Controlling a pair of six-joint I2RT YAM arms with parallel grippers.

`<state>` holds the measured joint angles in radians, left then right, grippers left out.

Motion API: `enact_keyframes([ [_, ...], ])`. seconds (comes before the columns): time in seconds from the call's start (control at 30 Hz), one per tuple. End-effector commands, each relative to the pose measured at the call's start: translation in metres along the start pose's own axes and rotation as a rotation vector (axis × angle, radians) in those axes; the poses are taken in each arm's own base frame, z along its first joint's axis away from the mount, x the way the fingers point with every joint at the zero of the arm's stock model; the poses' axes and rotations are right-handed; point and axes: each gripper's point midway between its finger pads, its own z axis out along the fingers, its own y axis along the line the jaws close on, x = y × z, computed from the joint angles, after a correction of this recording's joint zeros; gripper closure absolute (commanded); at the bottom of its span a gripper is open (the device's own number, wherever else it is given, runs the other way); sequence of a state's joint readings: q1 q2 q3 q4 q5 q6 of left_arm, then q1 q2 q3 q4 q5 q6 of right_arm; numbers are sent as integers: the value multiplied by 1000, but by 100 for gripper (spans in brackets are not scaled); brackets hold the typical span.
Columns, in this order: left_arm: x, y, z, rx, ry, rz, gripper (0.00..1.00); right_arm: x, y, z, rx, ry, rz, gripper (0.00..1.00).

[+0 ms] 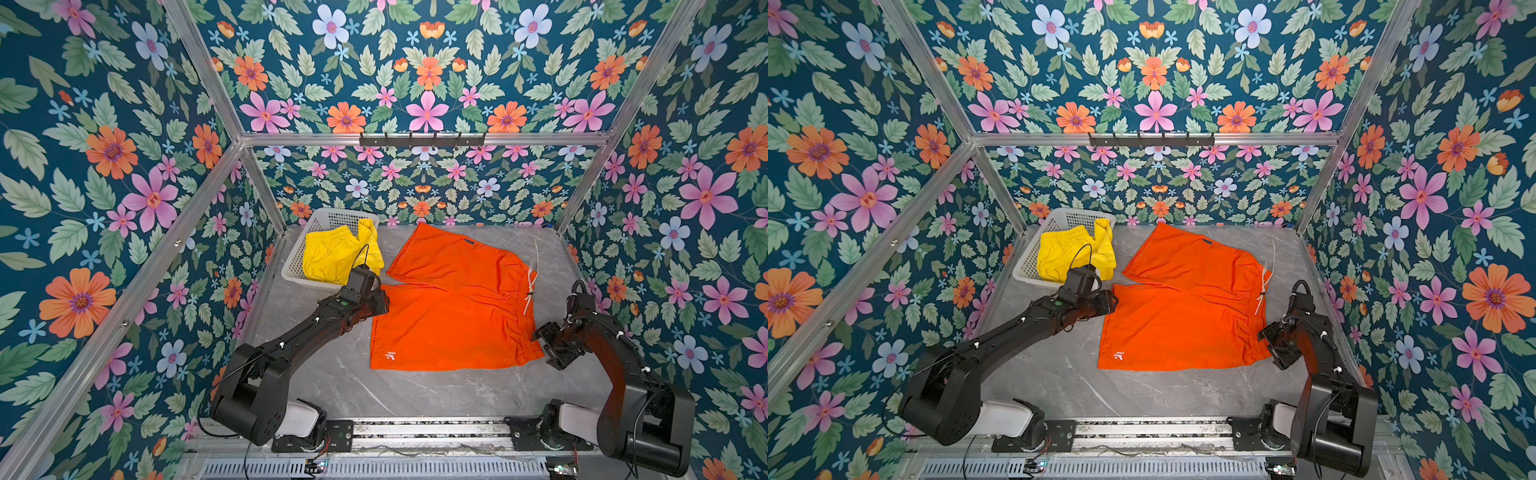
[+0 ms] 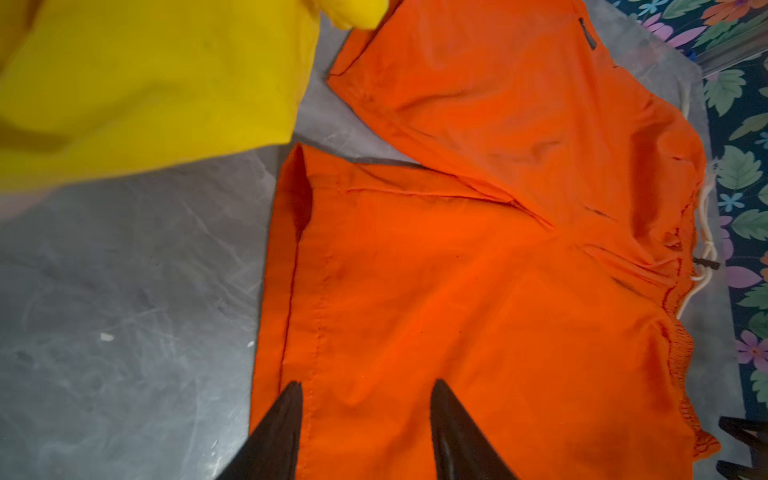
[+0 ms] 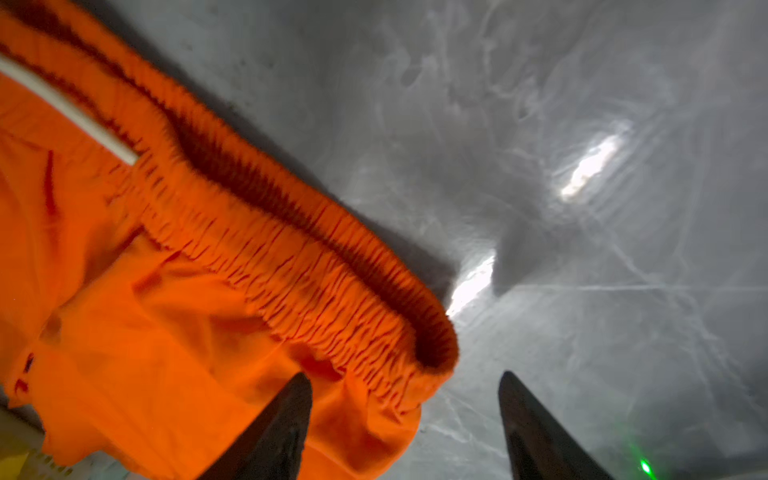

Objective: Fold and stack the shorts
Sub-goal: 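Open both grippers and draw both arms back toward the robot, then grasp the orange shorts' leg hem corner with left gripper while right gripper grasps waistband end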

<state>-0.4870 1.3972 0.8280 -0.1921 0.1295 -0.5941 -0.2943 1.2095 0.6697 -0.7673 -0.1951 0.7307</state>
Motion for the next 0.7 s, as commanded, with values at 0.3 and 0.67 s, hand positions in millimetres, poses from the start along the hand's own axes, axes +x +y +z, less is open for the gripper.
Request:
enact_keyframes([
  [0.3,7,6,-3,-13,-4,-35,49,1,12,23,-70,48,30,47],
  [0.67,13,2,-17,13,16,-49,48,19,11,24,-109,99,19,82],
])
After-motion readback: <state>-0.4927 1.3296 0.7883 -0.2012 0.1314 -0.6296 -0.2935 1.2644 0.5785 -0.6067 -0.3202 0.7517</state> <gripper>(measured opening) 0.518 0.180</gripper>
